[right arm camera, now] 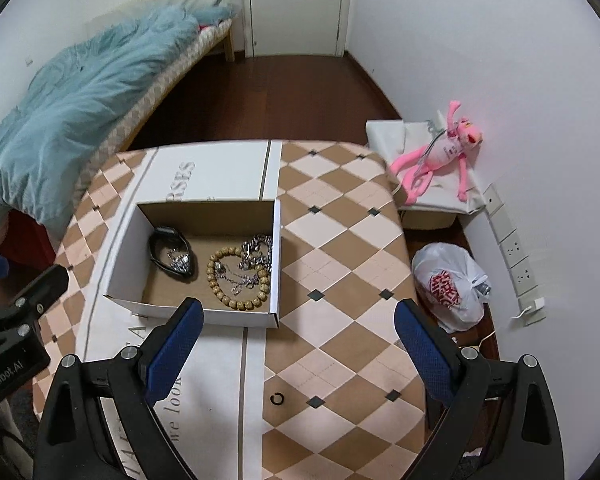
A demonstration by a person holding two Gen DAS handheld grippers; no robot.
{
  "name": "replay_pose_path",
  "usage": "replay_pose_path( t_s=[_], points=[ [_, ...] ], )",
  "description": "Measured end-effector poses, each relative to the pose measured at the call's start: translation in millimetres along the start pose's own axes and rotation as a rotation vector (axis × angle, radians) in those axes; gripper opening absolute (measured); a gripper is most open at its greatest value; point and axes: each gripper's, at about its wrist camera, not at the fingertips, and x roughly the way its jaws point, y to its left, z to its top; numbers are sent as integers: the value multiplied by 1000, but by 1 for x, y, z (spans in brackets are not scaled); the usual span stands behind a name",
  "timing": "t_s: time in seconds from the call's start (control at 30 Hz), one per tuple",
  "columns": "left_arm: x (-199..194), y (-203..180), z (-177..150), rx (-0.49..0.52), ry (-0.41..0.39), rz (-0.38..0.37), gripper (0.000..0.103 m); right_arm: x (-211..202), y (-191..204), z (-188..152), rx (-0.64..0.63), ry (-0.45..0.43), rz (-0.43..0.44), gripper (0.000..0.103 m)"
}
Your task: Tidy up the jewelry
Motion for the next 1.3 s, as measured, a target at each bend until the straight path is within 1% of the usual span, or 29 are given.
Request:
replay_pose_path(
  t_s=[0.2, 0.33, 0.57, 0.67, 0.77, 0.83, 0.87, 0.93, 1.07, 1.1, 1.13, 1.2, 1.27, 1.3],
  points=[
    [-33, -1, -4, -11, -55, -25, 99, -39, -6, -4, 6, -76, -15, 98],
    [-50, -2, -5, -12, -81, -36, 99, -55, -10, -9, 18, -99, -7, 98],
    [-67, -3, -9, -14, -102, -47, 99, -81, -16, -17, 42, -139, 18, 98],
    [-63, -3, -12, -22, -88, -24, 99, -81, -16, -21, 49, -130, 34, 98],
    [-50, -2, -21, -33, -61, -10, 99, -64, -19, -31, 57, -82, 46, 98],
    [-35, -2, -31, -30, -38, 19, 99, -44, -20, -42, 57, -38, 39, 98],
    [-29, -1, -36, -26, -26, 32, 99, -28, -21, -52, 58, -3, 41, 98],
    [-8, -2, -49, -15, 18, 55, 99, 0, -20, -68, 59, 51, 40, 98],
    [29, -6, -74, 0, 111, 76, 99, 46, -16, -98, 60, 123, 60, 97],
    [39, -7, -80, 7, 140, 82, 99, 55, -15, -103, 57, 134, 64, 93],
    [48, -7, -86, 11, 171, 84, 99, 64, -12, -109, 53, 143, 69, 86],
    [56, -6, -95, 7, 200, 85, 99, 79, -4, -119, 30, 152, 66, 79],
    [60, -4, -100, 3, 215, 88, 99, 89, 0, -125, 19, 151, 68, 74],
    [62, -4, -103, 3, 219, 91, 99, 92, 2, -127, 13, 150, 66, 68]
  ],
)
